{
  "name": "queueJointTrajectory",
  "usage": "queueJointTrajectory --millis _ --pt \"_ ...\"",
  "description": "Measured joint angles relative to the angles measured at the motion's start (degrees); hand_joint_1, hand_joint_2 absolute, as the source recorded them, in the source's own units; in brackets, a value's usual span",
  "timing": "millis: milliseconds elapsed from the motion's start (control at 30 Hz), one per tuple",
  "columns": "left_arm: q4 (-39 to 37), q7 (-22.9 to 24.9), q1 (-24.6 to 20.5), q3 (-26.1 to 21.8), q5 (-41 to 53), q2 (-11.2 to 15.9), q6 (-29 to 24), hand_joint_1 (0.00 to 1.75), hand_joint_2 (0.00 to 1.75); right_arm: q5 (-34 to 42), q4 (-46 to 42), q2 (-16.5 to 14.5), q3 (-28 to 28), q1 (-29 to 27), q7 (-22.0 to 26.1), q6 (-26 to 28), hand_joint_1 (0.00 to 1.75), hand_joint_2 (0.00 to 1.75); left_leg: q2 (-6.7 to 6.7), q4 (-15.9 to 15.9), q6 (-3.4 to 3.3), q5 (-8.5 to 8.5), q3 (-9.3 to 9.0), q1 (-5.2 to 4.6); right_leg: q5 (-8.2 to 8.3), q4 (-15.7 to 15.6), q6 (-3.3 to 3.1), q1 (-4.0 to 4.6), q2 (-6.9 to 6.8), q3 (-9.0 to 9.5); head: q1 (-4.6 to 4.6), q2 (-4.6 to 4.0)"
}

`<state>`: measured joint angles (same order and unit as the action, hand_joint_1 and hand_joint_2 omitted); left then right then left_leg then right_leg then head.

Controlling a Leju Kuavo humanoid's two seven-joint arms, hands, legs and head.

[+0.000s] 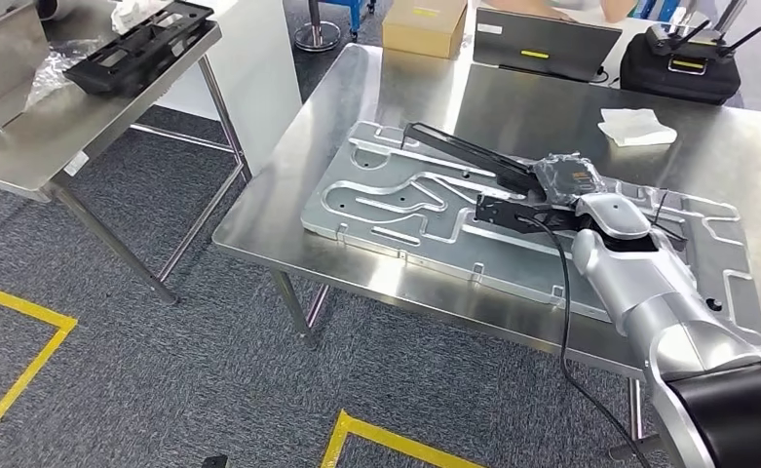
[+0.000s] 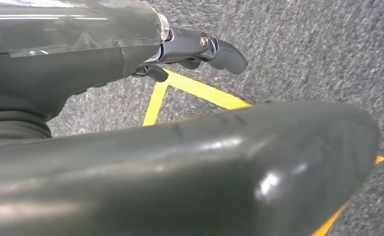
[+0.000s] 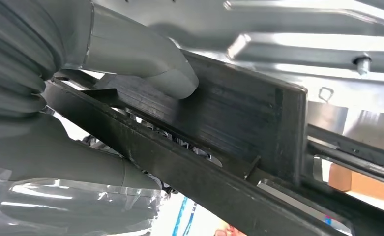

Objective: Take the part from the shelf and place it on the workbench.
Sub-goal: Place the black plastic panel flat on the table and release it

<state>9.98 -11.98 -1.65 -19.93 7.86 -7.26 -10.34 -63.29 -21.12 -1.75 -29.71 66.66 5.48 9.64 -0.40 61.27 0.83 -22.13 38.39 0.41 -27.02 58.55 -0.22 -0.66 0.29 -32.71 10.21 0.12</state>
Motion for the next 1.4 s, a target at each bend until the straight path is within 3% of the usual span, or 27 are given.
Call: queueJointTrajectory --millis 33,167,233,300,333,367,400,467,500,567,633,700,800,833,867,900,933,1000,1067,1133,1200,1233,1333,1367,1400 --pt "-0.01 0.01 0.00 0.00 0.00 0.00 -0.01 0.00 0.00 0.02 0.33 -0.14 -0.02 0.10 0.01 -0.03 1.75 1.75 -0.01 -1.67 -0.28 0.20 -0.75 -0.09 -0.18 0.07 0.26 0.10 -0.03 -0.02 -0.01 0.00" --pt "-0.01 0.04 0.02 -0.04 0.01 0.01 -0.12 0.00 0.00 0.11 1.32 -0.51 -0.09 0.23 0.54 -0.61 1.75 1.75 0.00 -2.80 -1.50 -0.45 -1.35 -0.06 -1.06 0.77 1.37 0.03 -0.09 -0.42 -0.02 0.01" --pt "-0.01 0.05 -0.03 -0.06 0.10 -0.02 -0.24 0.00 0.00 0.13 1.66 -0.72 -0.10 0.13 1.22 -1.12 1.75 1.75 0.05 -3.21 -2.07 -0.51 -1.78 0.08 -3.49 5.33 1.79 -0.11 -0.10 -2.62 -0.03 0.01" --pt "-0.01 0.07 -0.17 -0.07 0.25 -0.02 -0.32 0.00 0.00 0.08 2.11 -1.04 -0.10 -0.66 2.03 -1.48 1.75 1.75 0.04 -3.21 -2.45 -0.77 -2.05 0.06 -6.22 12.87 2.06 -0.11 -0.09 -6.76 -0.03 0.01" --pt "-0.01 0.08 -0.23 -0.07 0.27 -0.03 -0.34 0.00 0.00 0.02 2.37 -1.28 -0.11 -1.33 2.42 -1.58 1.75 1.75 0.00 -3.17 -2.54 -0.93 -2.23 0.05 -6.53 15.42 2.13 -0.13 -0.10 -8.39 -0.03 0.00" --pt "-0.01 0.09 -0.26 -0.07 0.28 -0.03 -0.35 0.00 0.00 -0.08 2.61 -1.55 -0.13 -2.02 2.75 -1.66 1.75 1.75 -0.07 -3.10 -2.55 -1.11 -2.44 0.05 -5.72 16.00 2.13 -0.15 -0.11 -9.15 -0.03 0.00" --pt "-0.01 0.09 -0.26 -0.07 0.27 -0.04 -0.36 0.00 0.00 -0.20 2.82 -1.82 -0.16 -2.59 2.95 -1.73 1.75 1.75 -0.14 -2.99 -2.48 -1.33 -2.68 0.04 -3.80 14.21 2.03 -0.15 -0.12 -8.77 -0.03 0.00" --pt "-0.01 0.08 -0.25 -0.08 0.22 -0.06 -0.37 0.00 0.00 -0.39 3.10 -2.35 -0.22 -3.23 2.97 -1.80 1.75 1.75 -0.24 -2.71 -2.15 -1.85 -3.09 -0.01 0.82 6.87 1.56 -0.07 -0.15 -5.95 -0.03 0.00" --pt "-0.01 0.07 -0.29 -0.09 0.21 -0.08 -0.38 0.00 0.00 -0.46 3.20 -2.56 -0.25 -3.35 2.83 -1.85 1.75 1.75 -0.26 -2.54 -1.94 -2.07 -3.14 -0.12 2.18 3.57 1.29 0.08 -0.14 -4.64 -0.03 0.00" --pt "-0.01 0.19 -0.40 -0.09 0.19 -0.12 -0.47 0.00 0.00 -0.63 3.35 -2.81 -0.27 -3.64 2.38 -2.04 1.75 1.75 -0.26 -2.47 -1.45 -2.27 -3.10 -0.27 2.59 0.86 0.86 0.41 -0.08 -3.58 -0.02 0.00" --pt "-0.01 0.54 -0.45 -0.10 0.22 -0.13 -0.64 0.00 0.87 -0.79 3.49 -2.90 -0.27 -3.95 2.02 -2.52 0.87 1.75 -0.22 -2.52 -0.91 -2.41 -3.12 -0.31 2.60 0.44 0.38 0.35 -0.02 -3.41 -0.01 0.01" --pt "-0.01 0.92 -0.42 -0.11 0.49 -0.13 -0.93 0.00 1.75 -0.99 3.61 -2.93 -0.27 -4.07 1.90 -3.12 0.00 1.75 -0.08 -0.79 -0.34 -3.72 -2.54 -0.27 2.74 0.00 -0.27 -0.01 -0.06 -3.00 -0.01 0.00" --pt "-0.01 0.40 -0.38 -0.11 1.06 -0.12 -0.69 0.00 1.75 -1.35 3.79 -2.92 -0.25 -4.68 1.87 -3.98 0.00 1.75 0.04 9.30 0.33 -8.59 1.97 0.06 2.66 -0.13 -0.84 -0.11 -0.12 -2.67 -0.01 -0.01" --pt "-0.01 0.06 -0.36 -0.11 1.13 -0.11 -0.44 0.00 1.31 -1.39 3.86 -2.92 -0.23 -5.06 1.87 -4.15 0.00 1.75 0.04 12.35 0.49 -9.51 3.49 0.18 2.61 -0.09 -0.86 -0.10 -0.11 -2.63 -0.01 -0.01" --pt "-0.01 -0.20 -0.34 -0.11 1.12 -0.11 -0.23 0.00 0.87 -1.40 3.92 -2.91 -0.22 -5.35 1.86 -4.22 0.00 1.75 0.05 13.39 0.61 -9.30 4.10 0.29 2.55 -0.03 -0.82 -0.12 -0.05 -2.58 -0.01 -0.01" --pt "-0.01 -0.34 -0.33 -0.11 1.11 -0.10 -0.12 0.00 0.44 -1.40 3.96 -2.90 -0.20 -5.52 1.86 -4.28 0.00 1.75 0.06 12.20 0.68 -8.05 3.61 0.40 2.46 0.04 -0.73 -0.16 0.03 -2.50 -0.01 -0.01" --pt "-0.01 -0.42 -0.33 -0.11 1.11 -0.09 -0.08 0.00 0.00 -1.40 3.99 -2.87 -0.18 -5.60 1.84 -4.36 0.00 1.75 0.08 8.86 0.71 -6.02 2.03 0.54 2.34 0.13 -0.55 -0.21 0.13 -2.38 -0.01 -0.01" --pt "-0.01 -0.54 -0.39 -0.11 1.09 -0.07 -0.07 0.00 0.00 -1.27 4.00 -2.74 -0.08 -5.61 1.80 -4.38 0.00 1.75 0.09 1.26 0.55 -3.07 -1.64 0.65 2.07 0.42 -0.05 -0.15 0.35 -2.29 -0.01 -0.01" --pt "-0.01 -0.60 -0.49 -0.13 1.07 -0.08 -0.09 0.00 0.00 -0.27 4.00 -2.52 0.47 -5.73 2.22 -3.44 0.00 1.75 0.01 -1.86 0.00 -2.54 -3.11 0.50 2.02 0.54 0.55 0.04 0.52 -2.41 -0.02 0.00" --pt "-0.01 -0.50 -0.52 -0.31 1.02 -0.08 -0.19 0.00 0.00 2.36 3.70 -2.25 1.97 -6.06 3.80 -1.05 0.00 1.75 -0.05 -2.04 -0.81 -2.35 -3.14 0.33 2.13 0.42 1.26 0.01 0.59 -2.46 -0.03 0.01" --pt "0.00 -0.23 -0.50 -0.71 0.98 -0.06 -0.33 0.00 0.00 6.43 2.74 -1.86 4.67 -6.40 6.58 1.70 0.00 1.75 -0.01 -2.43 -1.63 -2.01 -3.23 0.35 1.09 1.76 1.91 -0.21 0.45 -3.02 -0.03 0.00" --pt "0.01 -0.10 -0.51 -0.93 0.96 -0.06 -0.38 0.00 0.00 9.14 1.93 -1.71 6.52 -6.55 8.65 2.59 0.00 1.75 0.02 -2.62 -1.97 -1.86 -3.26 0.40 -0.33 4.01 2.13 -0.26 0.36 -4.05 -0.04 0.01" --pt "-0.01 0.08 -0.46 -1.39 0.93 -0.07 -0.39 0.00 0.00 17.29 -1.76 -1.52 13.16 -7.51 15.03 2.57 0.00 1.75 0.05 -2.67 -2.40 -1.81 -3.15 0.21 -5.16 14.57 2.46 -0.26 0.18 -9.00 -0.03 0.00" --pt "-0.01 0.10 -0.41 -1.45 0.94 -0.08 -0.38 0.00 0.00 18.73 -3.14 -1.49 15.16 -7.88 16.01 2.09 0.00 1.75 0.02 -2.66 -2.45 -1.82 -3.16 0.13 -5.30 16.23 2.42 -0.24 0.17 -9.83 -0.03 0.00" --pt "-0.01 0.12 -0.36 -1.49 0.95 -0.08 -0.37 0.00 0.00 19.48 -4.39 -1.47 16.83 -8.12 16.43 1.66 0.00 1.75 0.00 -2.65 -2.47 -1.83 -3.19 0.05 -4.38 15.75 2.28 -0.20 0.16 -9.64 -0.03 0.00"
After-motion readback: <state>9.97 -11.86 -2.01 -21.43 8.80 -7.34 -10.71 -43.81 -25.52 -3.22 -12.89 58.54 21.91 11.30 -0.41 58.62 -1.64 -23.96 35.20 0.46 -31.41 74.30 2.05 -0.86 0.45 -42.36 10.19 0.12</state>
